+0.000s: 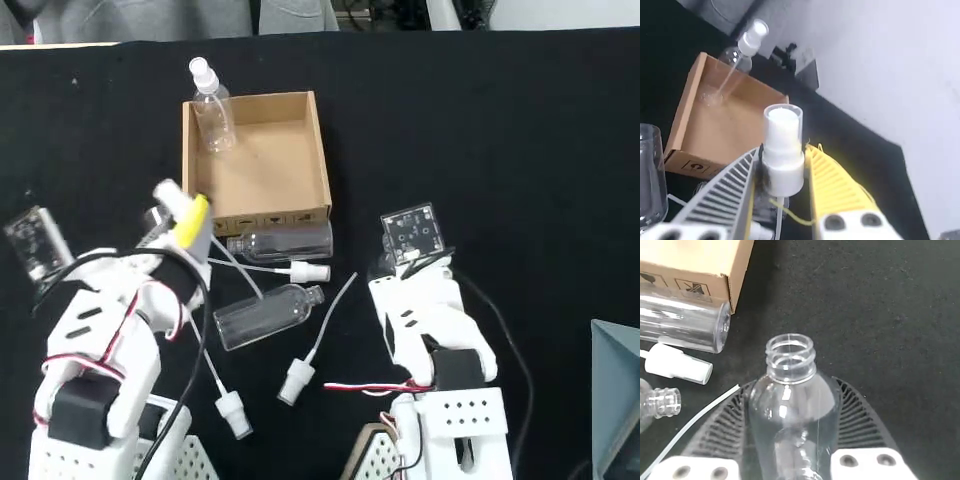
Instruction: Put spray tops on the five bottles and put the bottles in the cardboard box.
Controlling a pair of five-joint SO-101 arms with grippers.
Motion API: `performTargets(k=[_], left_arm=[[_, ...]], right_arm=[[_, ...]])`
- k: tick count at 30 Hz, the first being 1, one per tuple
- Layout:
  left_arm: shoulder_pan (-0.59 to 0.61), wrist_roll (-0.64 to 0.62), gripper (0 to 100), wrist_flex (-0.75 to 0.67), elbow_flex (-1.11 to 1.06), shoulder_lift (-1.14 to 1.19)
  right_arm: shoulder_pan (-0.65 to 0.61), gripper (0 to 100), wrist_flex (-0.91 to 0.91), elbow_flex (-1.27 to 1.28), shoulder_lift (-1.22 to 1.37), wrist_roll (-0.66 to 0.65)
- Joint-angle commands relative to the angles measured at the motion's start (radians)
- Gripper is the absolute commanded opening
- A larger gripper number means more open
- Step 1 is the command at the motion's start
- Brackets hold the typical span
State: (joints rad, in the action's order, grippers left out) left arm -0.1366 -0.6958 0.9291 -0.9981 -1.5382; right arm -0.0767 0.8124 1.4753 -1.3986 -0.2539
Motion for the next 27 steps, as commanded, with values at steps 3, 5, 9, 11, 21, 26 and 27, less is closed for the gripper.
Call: performTargets(k=[3,5,9,11,21,26,27], left_arm=[[0.074,-0.064,3,-0.075,-0.022,-0.091],[0.09,-0.08,3,-0.074,-0.024,-0.1],[0.125,-0.114,3,-0.074,-0.024,-0.103],[0.147,-0.133,3,-0.074,-0.024,-0.101],[0.165,-0.27,3,-0.074,-0.031,-0.101],[0.159,-0.284,3,-0.155,-0.105,-0.109],[0.159,-0.284,3,-0.186,-0.127,-0.109]], right_arm=[[-0.086,9.2,0.003,-0.024,-0.031,-0.012],[-0.118,9.2,0.005,-0.022,-0.031,-0.011],[-0.164,9.3,0.023,-0.022,-0.031,-0.005],[-0.193,9.3,0.032,-0.024,-0.031,-0.005],[-0.319,9.3,0.032,-0.021,-0.031,-0.012],[-0.347,9.4,0.031,-0.021,-0.031,-0.014],[-0.356,9.4,0.031,-0.021,-0.031,-0.014]])
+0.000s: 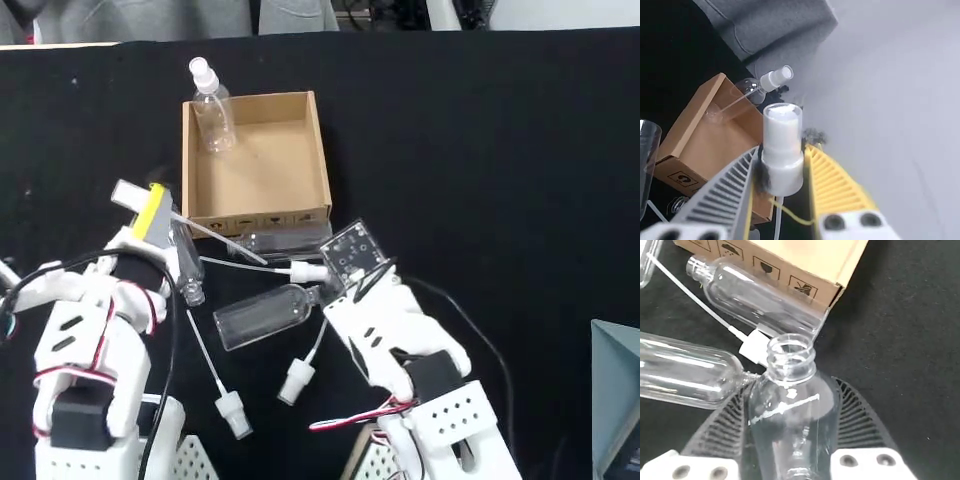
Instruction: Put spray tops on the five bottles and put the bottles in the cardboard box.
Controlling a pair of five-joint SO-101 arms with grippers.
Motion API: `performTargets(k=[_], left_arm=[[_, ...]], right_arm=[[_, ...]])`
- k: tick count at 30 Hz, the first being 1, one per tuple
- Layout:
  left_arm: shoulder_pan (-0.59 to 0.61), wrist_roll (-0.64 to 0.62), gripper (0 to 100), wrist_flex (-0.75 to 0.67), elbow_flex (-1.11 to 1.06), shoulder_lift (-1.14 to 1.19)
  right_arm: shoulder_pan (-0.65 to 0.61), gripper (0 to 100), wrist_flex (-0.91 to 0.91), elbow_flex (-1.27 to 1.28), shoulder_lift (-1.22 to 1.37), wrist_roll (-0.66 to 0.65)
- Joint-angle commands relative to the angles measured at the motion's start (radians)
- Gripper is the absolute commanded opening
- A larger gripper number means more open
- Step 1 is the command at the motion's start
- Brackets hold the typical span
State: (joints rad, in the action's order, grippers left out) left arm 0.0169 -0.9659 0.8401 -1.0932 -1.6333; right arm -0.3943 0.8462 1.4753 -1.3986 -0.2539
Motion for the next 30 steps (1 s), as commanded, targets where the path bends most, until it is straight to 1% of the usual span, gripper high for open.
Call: performTargets(k=[1,5,8,11,14,17,21,28,30], left_arm=[[0.004,-0.014,3,-0.126,-0.051,-0.014],[0.002,-0.015,3,-0.206,-0.097,-0.014],[-0.001,-0.015,3,-0.212,-0.097,-0.014],[-0.051,-0.015,3,-0.212,-0.097,-0.014],[-0.114,-0.015,3,-0.212,-0.097,-0.015],[-0.147,-0.015,3,-0.212,-0.097,-0.015],[-0.148,-0.015,3,-0.212,-0.104,-0.015],[-0.151,-0.015,3,-0.204,-0.11,-0.015],[-0.168,-0.015,3,-0.204,-0.11,-0.015]], right_arm=[[-0.048,9.4,-0.003,-0.021,-0.031,-0.014],[-0.078,9.3,-0.003,-0.021,-0.031,-0.014],[-0.084,9.3,-0.003,-0.021,-0.031,-0.046],[-0.084,9.3,-0.005,-0.015,-0.031,-0.118],[-0.084,9.3,-0.021,-0.004,-0.031,-0.144],[-0.084,9.3,-0.055,0.018,-0.031,-0.147],[-0.084,9.3,-0.095,0.036,-0.031,-0.147],[-0.084,9.3,-0.103,0.039,-0.031,-0.147],[-0.086,9.4,-0.103,0.041,-0.031,-0.147]])
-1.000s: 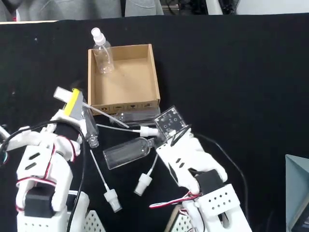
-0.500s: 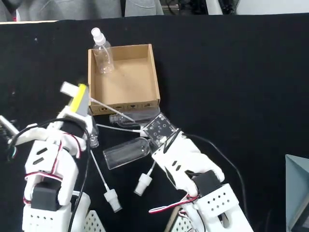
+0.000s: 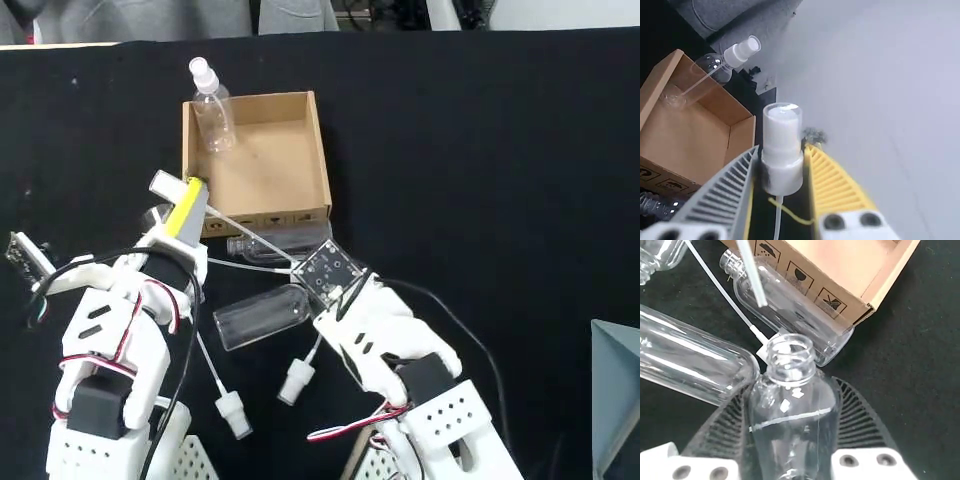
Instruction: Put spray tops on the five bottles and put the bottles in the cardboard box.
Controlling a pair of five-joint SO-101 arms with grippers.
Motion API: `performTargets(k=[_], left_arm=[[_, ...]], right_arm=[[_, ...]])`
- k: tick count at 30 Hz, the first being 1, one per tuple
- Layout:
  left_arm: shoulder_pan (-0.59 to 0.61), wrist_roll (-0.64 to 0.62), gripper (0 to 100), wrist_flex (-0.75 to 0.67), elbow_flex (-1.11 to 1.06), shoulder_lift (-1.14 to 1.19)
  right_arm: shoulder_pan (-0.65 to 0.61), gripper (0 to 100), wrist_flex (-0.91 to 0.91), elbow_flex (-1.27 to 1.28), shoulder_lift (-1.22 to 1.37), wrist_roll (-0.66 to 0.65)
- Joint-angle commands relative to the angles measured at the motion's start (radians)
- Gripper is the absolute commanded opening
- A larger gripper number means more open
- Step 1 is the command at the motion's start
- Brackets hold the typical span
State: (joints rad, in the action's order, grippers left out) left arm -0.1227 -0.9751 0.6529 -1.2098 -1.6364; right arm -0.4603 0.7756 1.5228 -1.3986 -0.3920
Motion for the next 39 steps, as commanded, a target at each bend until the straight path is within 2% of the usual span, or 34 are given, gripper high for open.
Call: performTargets(k=[1,4,11,15,27,39], left_arm=[[-0.038,-0.006,3,-0.017,0.007,-0.012],[-0.07,-0.006,3,-0.029,-0.016,-0.011],[-0.073,-0.006,3,-0.209,-0.134,-0.011],[-0.081,-0.006,3,-0.252,-0.159,-0.011],[-0.07,-0.006,3,-0.236,-0.11,-0.012],[-0.065,-0.005,3,-0.052,-0.001,-0.014]], right_arm=[[-0.02,9.4,-0.032,-0.007,-0.031,-0.009],[-0.02,9.5,-0.032,-0.007,-0.031,-0.009],[-0.02,9.5,-0.032,-0.01,-0.031,-0.009],[-0.02,9.5,-0.032,-0.01,-0.031,-0.009],[-0.02,9.4,-0.032,-0.005,-0.031,-0.009],[-0.017,9.3,-0.031,-0.004,-0.031,-0.006]])
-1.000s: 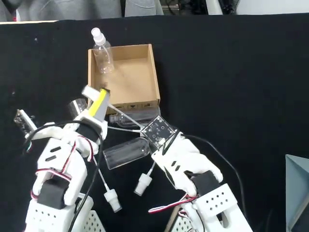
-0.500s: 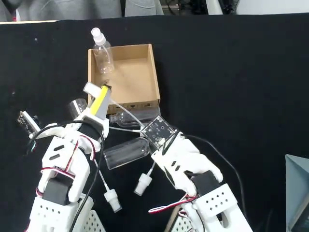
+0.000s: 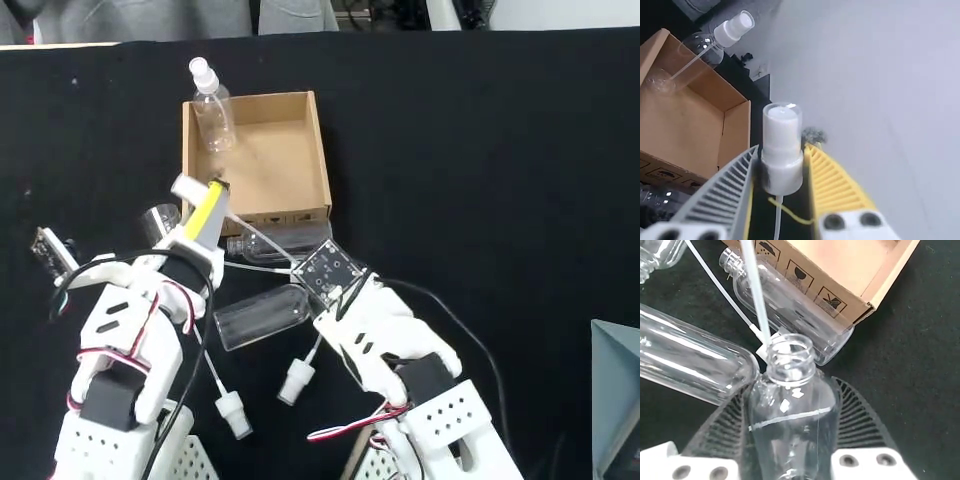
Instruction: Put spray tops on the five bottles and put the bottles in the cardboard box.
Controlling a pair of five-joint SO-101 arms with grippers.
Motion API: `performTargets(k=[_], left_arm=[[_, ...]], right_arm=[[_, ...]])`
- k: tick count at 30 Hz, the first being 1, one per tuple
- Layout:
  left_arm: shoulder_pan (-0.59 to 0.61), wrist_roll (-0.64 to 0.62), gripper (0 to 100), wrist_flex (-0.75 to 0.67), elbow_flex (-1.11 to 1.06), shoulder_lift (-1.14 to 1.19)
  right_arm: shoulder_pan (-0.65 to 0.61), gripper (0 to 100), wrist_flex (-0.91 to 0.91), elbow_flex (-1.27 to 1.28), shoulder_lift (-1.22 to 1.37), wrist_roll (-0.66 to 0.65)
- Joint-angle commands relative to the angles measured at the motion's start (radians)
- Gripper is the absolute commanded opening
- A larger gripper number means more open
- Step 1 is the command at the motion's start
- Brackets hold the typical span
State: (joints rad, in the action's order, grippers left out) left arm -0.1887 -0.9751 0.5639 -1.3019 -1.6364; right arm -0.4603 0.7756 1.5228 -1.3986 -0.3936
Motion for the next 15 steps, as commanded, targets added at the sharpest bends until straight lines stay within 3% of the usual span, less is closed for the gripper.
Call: performTargets(k=[1,8,15], left_arm=[[0.001,-0.003,3,0.037,0.09,-0.014],[0.079,-0.005,3,0.037,0.102,-0.014],[0.002,-0.005,3,0.037,0.096,-0.012]], right_arm=[[-0.017,9.3,-0.031,-0.004,-0.031,-0.003],[-0.017,9.3,-0.028,-0.004,-0.031,-0.003],[-0.017,9.3,-0.031,-0.004,-0.031,-0.002]])
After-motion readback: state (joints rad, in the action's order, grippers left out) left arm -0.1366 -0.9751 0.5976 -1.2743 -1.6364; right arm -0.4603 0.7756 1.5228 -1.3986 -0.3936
